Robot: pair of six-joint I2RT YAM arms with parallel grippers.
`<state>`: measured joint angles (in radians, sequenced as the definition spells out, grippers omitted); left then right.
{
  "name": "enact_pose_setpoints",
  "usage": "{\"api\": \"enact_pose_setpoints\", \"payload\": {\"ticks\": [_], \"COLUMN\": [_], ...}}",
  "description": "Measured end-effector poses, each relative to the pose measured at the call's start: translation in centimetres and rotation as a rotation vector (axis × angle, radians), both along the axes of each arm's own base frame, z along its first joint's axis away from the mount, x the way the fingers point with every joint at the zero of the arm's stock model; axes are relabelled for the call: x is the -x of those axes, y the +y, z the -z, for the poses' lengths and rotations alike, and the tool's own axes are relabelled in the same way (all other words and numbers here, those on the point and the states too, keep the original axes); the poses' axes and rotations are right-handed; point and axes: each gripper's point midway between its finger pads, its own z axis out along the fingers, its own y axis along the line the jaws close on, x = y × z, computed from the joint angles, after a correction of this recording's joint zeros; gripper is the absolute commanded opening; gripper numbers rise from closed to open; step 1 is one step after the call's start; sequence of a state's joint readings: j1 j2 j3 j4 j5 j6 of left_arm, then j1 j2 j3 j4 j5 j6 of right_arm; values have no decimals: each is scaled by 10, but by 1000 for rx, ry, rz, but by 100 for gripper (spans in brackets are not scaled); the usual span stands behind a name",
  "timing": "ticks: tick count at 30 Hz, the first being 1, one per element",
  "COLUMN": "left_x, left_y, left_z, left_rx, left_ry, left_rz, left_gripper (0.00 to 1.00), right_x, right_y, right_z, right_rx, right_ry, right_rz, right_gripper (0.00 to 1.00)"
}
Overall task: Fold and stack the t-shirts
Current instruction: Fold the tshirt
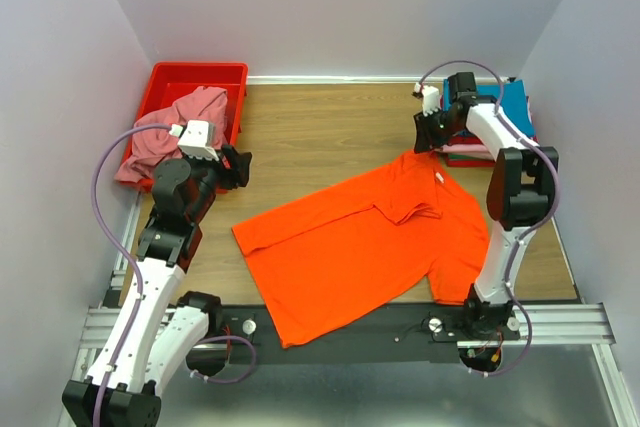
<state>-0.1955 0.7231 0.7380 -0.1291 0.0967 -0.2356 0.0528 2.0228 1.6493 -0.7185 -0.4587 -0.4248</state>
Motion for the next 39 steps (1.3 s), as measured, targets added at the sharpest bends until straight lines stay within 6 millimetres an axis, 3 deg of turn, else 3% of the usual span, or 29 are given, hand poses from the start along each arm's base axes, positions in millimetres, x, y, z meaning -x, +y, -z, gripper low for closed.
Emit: {"api": "enact_pose_setpoints", "payload": {"ticks": [3,9,15,21,30,39], "left_x": [-1,-4,-5,-4,-4,-4], "left_y": [0,0,-1,-1,-1,0], "left_z": [2,6,9,7,6,6], "left_rx": [-2,-5,-7,-5,-4,-4], "left_ry": [7,21,31,22,21,20], "left_rz": [-2,-1,-1,-1,-1,-1], "left_gripper": [71,71,71,71,71,71], "right_x": [14,87,128,152,177,203], "right_y": [7,15,16,13,8,9], "right_z": [13,26,51,59,38,50], "right_rx": [-14,-22,-6,35,73,76], "right_ry": [37,109,190,215,157,227], "right_rz": [-21,-134,-200,-253,-293,-312], "right_gripper": [29,21,20,19,19,19]}}
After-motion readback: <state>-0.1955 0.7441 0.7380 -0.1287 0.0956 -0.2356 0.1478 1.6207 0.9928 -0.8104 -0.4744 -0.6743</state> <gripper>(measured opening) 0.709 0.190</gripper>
